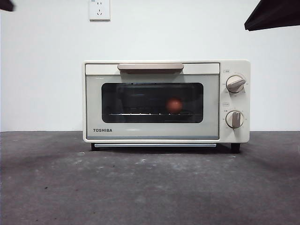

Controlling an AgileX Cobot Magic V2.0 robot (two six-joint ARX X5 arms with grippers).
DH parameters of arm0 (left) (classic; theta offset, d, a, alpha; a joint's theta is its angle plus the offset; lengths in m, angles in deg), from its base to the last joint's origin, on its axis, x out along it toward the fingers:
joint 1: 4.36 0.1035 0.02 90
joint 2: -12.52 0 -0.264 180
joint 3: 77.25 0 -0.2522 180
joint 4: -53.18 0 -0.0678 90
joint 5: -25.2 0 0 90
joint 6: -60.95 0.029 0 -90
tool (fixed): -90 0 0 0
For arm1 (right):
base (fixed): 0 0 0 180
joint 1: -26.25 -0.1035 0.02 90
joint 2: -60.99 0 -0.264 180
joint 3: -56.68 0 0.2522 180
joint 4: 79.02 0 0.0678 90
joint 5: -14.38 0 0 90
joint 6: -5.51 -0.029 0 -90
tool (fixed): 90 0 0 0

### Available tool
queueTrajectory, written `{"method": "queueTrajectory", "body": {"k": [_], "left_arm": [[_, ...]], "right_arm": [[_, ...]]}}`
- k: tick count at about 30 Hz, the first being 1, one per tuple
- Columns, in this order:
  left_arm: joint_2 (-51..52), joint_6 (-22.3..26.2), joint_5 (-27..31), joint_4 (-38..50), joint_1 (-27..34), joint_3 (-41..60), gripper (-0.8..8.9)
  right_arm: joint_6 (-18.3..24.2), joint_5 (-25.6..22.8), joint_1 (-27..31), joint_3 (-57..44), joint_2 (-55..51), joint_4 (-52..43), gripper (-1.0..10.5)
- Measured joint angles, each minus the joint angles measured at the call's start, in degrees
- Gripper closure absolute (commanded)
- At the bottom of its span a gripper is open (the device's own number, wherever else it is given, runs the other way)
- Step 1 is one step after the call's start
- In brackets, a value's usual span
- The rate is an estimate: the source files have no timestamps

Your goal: Eggoven

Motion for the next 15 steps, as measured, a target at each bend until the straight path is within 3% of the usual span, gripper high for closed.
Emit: {"method": "queueTrajectory", "body": {"k": [6,15], "left_arm": [[11.26,3.80,1.92,6.12,6.62,10.67,8.06],[25.62,4.76,2.16,7.96,8.07,26.93,8.06]], "right_arm": [[0.00,0.00,0.00,0.00,-0.02,0.00,9.4],[0.00,0.00,0.00,0.00,-0.02,0.00,9.4]]}}
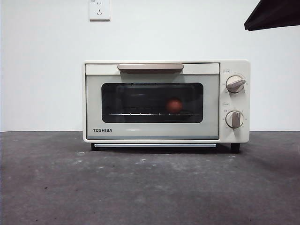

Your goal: Eggoven

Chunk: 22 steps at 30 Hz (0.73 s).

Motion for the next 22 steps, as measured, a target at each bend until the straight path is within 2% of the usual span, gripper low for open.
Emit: {"method": "queueTrajectory", "body": {"k": [11,22], "left_arm": [[11.52,-0.13,0.00,-4.90,0.00,9.14,8.06],[11.87,-0.90,0.11,-7.61,0.00,9.16,8.06]], "right_arm": [[0.00,0.00,0.00,0.00,0.00,0.00,9.4],[0.00,0.00,0.00,0.00,0.00,0.00,9.4]]}}
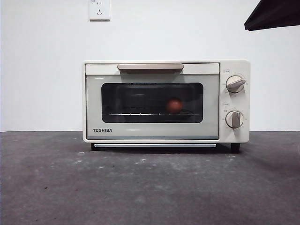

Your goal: Eggoven

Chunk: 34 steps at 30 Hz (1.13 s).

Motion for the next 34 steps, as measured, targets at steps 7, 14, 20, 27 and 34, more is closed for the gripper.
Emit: {"method": "queueTrajectory", "body": {"k": [7,14,20,27,34], "left_arm": [[0.00,-0.59,0.02,0.04,0.00,0.00,8.06],[0.00,-0.61,0.02,0.04,0.00,0.00,8.06],[0.00,-0.61,0.02,0.04,0.00,0.00,8.06],[0.00,-0.61,0.02,0.04,0.00,0.00,8.06],[0.00,-0.61,0.00,0.04,0.00,0.00,8.06]], "right_arm": [[0.00,0.00,0.00,0.00,0.00,0.00,9.4],[0.00,0.00,0.00,0.00,0.00,-0.02,9.4],[0.00,0.00,0.00,0.00,0.00,0.00,9.4],[1.31,-0.59,4.76,0.00,-4.42,0.83,9.4],[1.73,3.06,18.99,-5.25,-12.98,1.88,9.4]]}}
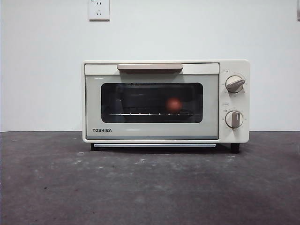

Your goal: Eggoven

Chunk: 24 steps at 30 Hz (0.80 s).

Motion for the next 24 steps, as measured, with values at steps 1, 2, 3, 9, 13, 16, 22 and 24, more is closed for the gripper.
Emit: {"method": "queueTrajectory", "body": {"k": [1,2,3,9,13,16,22,24], "left_arm": [[0.00,0.00,0.00,0.00,0.00,0.00,8.06],[0.00,0.00,0.02,0.02,0.00,0.00,8.06],[0.00,0.00,0.00,0.00,0.00,0.00,8.06],[0.00,0.00,0.00,0.02,0.00,0.00,8.06],[0.00,0.00,0.00,0.02,0.00,0.00,8.06],[0.00,0.00,0.00,0.02,0.00,0.00,8.06],[0.00,0.00,0.00,0.02,0.00,0.00,8.06],[0.00,0.00,0.00,0.02,0.00,0.00,8.06]], "right_arm": [[0.31,0.00,2.16,-1.70,-1.64,0.00,9.4],[0.76,0.00,4.15,-3.54,-3.43,-0.31,9.4],[1.03,0.00,5.73,-5.20,-5.07,-0.85,9.4],[2.60,0.00,11.65,-14.36,-15.69,-5.03,9.4],[2.80,0.00,12.50,-18.64,-19.65,-4.83,9.4],[2.80,0.02,12.50,-20.85,-20.94,-4.55,9.4],[2.80,0.04,12.50,-22.16,-23.30,1.29,9.4],[2.80,0.04,12.50,-22.16,-24.11,3.10,9.4]]}}
